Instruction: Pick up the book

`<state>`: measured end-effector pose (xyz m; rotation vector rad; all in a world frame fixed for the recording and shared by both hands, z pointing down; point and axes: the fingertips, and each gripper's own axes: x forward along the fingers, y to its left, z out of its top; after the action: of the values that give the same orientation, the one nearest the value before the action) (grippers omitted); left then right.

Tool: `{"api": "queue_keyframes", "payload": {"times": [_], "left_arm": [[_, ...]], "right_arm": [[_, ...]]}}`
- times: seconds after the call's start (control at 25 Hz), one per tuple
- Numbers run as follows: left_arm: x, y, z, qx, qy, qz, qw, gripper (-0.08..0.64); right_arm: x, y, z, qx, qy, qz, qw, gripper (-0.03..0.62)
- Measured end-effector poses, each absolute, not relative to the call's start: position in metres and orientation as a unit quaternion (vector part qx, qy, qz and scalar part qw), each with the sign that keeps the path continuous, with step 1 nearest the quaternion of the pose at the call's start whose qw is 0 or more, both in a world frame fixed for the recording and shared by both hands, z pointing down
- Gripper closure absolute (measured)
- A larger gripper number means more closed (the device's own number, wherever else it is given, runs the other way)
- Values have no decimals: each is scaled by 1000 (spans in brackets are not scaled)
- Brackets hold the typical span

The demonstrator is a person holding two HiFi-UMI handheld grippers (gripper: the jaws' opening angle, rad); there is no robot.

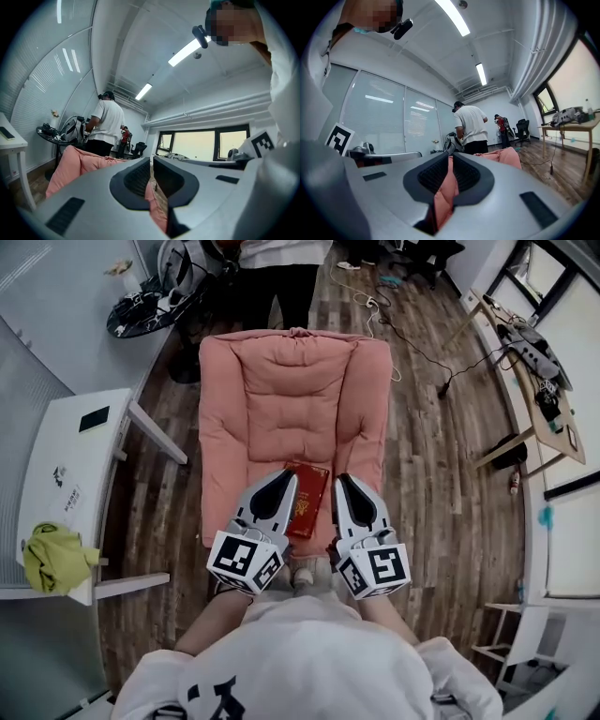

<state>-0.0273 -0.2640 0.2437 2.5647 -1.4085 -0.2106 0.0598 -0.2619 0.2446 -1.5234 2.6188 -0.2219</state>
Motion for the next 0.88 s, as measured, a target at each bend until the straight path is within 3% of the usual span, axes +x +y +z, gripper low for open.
{"api": "queue_keyframes", "payload": {"times": [0.08, 0.12, 0.2, 0.88], "left_arm": [[-26, -264, 254, 867, -480, -66, 115, 530], [-25, -263, 258, 867, -479, -64, 120, 484], [-24, -263, 265, 866, -479, -59, 127, 446], [-51, -279, 333, 845, -502, -28, 183, 419]], "right_arm": [[63, -263, 252, -500, 861, -81, 49, 560], [64, -264, 256, -497, 863, -84, 49, 546], [64, -265, 262, -489, 866, -90, 46, 452], [43, -283, 332, -475, 868, -144, -1, 446]]}}
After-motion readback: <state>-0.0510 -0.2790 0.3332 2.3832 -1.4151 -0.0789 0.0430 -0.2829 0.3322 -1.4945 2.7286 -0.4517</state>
